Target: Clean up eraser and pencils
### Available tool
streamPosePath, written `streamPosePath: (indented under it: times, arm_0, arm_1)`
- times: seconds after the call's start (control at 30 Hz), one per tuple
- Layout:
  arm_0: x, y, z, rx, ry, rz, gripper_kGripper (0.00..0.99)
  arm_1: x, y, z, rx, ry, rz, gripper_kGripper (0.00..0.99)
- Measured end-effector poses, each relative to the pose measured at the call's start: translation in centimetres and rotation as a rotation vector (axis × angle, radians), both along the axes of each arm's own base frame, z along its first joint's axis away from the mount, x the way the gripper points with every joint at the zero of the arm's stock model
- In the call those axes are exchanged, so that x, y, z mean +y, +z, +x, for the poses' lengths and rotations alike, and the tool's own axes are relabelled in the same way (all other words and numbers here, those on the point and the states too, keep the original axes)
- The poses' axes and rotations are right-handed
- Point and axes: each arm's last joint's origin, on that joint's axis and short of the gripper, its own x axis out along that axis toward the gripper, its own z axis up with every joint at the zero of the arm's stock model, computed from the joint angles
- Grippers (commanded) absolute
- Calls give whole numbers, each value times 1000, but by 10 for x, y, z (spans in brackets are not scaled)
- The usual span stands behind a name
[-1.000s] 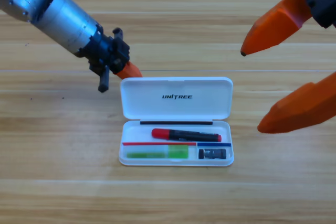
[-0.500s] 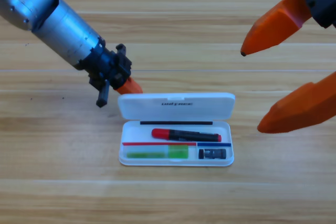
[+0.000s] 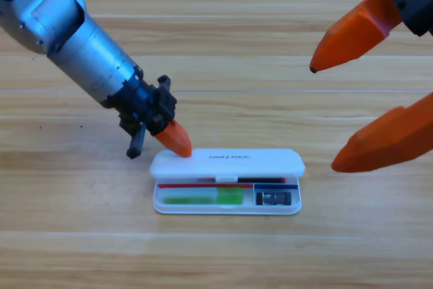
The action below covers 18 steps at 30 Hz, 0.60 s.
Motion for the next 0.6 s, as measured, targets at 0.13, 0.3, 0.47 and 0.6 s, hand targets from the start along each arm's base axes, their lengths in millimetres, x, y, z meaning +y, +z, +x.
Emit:
streamPosePath:
  times: [0.13,0.3,0.47,0.6]
  arm_0:
    - [-4,-3,-6,10,-17,6,0]
    - [-6,-8,-12,13,-30,7,0]
    - [-8,-9,-13,12,-34,7,0]
    - [-9,-11,-15,11,-39,6,0]
  arm_1:
    - [0,0,0,3,3,2,959]
    - [0,0,0,6,6,4,959]
    - [0,0,0,6,6,5,959]
    - [0,0,0,7,6,5,959]
